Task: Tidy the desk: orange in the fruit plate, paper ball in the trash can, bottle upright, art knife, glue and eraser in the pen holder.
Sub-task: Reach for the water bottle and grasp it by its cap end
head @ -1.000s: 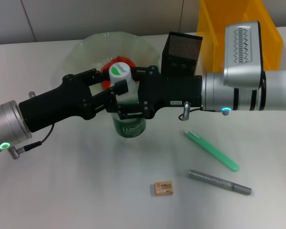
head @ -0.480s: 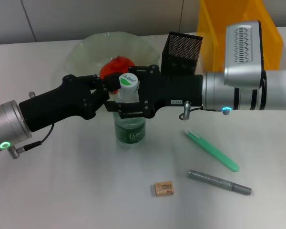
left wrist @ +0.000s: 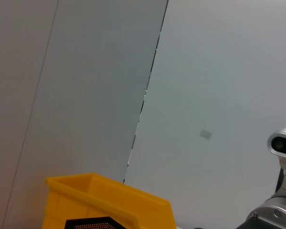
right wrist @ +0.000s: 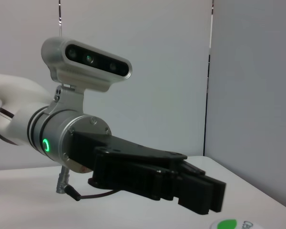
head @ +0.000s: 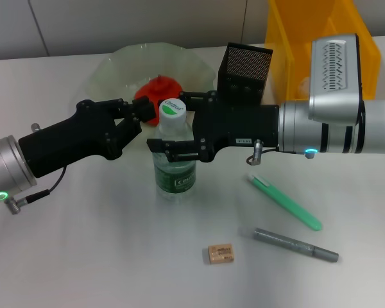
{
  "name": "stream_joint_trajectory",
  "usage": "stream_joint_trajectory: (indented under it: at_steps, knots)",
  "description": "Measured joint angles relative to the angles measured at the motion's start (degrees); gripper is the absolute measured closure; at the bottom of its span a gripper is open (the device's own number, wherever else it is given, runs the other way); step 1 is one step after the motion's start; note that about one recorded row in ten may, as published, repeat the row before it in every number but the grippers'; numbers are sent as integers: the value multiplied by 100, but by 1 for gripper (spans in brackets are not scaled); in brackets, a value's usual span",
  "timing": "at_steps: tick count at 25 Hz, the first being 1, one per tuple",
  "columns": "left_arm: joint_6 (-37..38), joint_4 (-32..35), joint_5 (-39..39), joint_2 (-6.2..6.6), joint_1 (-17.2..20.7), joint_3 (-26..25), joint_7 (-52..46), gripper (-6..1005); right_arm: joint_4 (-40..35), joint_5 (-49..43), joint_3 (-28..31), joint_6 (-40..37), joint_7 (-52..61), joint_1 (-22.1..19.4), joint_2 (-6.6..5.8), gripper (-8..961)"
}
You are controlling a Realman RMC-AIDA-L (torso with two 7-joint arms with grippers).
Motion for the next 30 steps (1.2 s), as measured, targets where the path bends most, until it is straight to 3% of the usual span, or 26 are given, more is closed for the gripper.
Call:
stream_joint_trajectory:
  at_steps: [19,23,27,30]
  knots:
    - [-53,144,17,3,-95,380,-55,518,-19,-8,-8,-123,47,-115,-3,215]
    - [-156,145,22,4,-124,394,-62,309,-160,-4,-9,-231,-14,-267,-5,215]
    - [-215,144,28,1,-147,461,-64,197,-249,5,-9,-256,-16,-351,-2,215]
    - [-262,145,28,-6,-184,557,-63,197,-253,8,-8,-256,-16,-354,-1,215]
